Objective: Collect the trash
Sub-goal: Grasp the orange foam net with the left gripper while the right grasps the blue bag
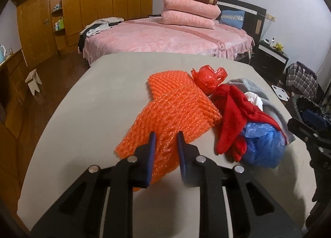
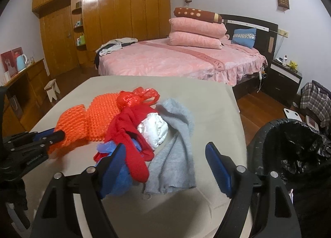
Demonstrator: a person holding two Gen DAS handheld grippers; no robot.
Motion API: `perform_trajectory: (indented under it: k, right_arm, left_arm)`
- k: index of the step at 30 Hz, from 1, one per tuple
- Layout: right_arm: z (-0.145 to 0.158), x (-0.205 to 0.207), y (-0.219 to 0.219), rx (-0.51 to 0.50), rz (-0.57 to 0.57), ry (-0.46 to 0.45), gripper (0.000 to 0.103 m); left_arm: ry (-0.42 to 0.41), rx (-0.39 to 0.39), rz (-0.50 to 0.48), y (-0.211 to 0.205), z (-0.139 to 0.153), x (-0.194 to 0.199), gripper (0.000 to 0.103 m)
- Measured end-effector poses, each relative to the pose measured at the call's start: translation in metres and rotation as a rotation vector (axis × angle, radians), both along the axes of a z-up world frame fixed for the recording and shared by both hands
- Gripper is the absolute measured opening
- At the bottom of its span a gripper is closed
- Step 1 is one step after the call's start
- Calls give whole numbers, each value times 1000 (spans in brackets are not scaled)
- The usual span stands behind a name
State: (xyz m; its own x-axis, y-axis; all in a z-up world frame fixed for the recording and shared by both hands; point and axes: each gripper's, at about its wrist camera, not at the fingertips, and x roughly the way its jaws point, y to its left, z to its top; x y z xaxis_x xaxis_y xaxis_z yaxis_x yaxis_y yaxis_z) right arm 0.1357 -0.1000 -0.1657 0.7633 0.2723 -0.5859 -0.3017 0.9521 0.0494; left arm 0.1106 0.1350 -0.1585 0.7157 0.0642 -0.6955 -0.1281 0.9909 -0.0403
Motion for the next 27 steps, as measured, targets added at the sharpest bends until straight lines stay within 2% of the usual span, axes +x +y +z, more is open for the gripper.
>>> perform_trajectory:
  k: [6, 11, 14, 19, 27]
  right_arm:
    - [-2, -11, 8, 17, 22, 19, 65]
    - [-1, -21, 22, 20, 65, 23, 46]
    - [-1, -25, 27, 23, 83, 23, 40]
    - [-8, -33, 44, 10, 125, 48, 37]
    - [-27, -23, 53, -40, 103, 80, 37]
  left_arm:
    - [-2, 5, 3, 2, 8, -15, 20]
    - [-9, 11, 7, 4, 14, -22, 20]
    - [-12, 12, 9, 5, 16, -25, 20]
    - [-18, 12, 11, 7, 18, -29, 19]
    - [-18, 7, 11, 8, 19, -34, 19]
